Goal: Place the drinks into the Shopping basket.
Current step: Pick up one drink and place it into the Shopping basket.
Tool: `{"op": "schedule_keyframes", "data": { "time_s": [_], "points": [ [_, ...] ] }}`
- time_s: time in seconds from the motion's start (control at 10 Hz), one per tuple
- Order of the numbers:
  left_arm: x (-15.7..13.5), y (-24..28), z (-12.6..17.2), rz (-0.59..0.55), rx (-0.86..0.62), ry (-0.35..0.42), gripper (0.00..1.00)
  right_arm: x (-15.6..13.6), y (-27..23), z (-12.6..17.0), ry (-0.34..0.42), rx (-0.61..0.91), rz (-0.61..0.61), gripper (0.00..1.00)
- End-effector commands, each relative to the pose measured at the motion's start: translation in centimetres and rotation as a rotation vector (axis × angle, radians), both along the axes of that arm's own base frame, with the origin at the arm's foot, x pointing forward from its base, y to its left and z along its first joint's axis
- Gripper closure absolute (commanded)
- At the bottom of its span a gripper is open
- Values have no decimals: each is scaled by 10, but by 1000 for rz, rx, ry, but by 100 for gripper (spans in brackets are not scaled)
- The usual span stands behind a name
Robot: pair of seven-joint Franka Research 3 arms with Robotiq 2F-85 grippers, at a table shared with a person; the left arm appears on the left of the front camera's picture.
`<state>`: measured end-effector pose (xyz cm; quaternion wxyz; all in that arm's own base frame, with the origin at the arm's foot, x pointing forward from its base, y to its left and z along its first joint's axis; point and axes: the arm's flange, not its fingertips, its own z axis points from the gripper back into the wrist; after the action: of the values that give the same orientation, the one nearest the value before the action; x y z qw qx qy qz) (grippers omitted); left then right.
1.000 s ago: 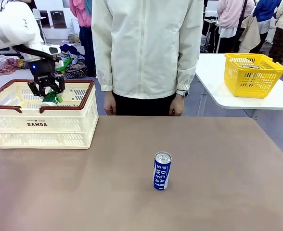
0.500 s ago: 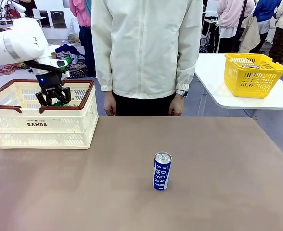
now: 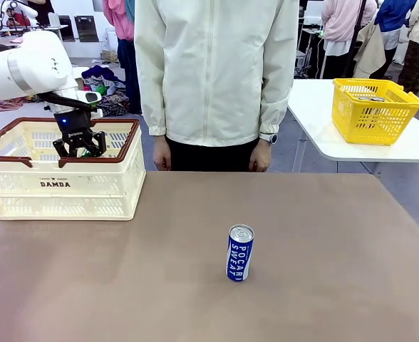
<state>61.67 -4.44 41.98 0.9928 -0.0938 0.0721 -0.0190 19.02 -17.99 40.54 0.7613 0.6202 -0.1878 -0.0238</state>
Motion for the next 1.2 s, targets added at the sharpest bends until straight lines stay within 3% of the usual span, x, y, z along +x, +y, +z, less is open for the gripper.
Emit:
{"op": "schedule_keyframes", "data": {
  "time_s": [0.0,0.6,0.9,1.1],
  "points": [
    [-1,0,9,31,36,-15,0,2,0,7,-1,13,-10,0],
    [-13,1,31,65,50,-81,0,2,0,7,-1,13,-10,0],
    [-55,12,105,13,-88,-193,0,2,0,7,-1,13,-10,0],
    [-104,30,153,-213,-338,-152,0,2,0,7,-1,13,-10,0]
  ]
}}
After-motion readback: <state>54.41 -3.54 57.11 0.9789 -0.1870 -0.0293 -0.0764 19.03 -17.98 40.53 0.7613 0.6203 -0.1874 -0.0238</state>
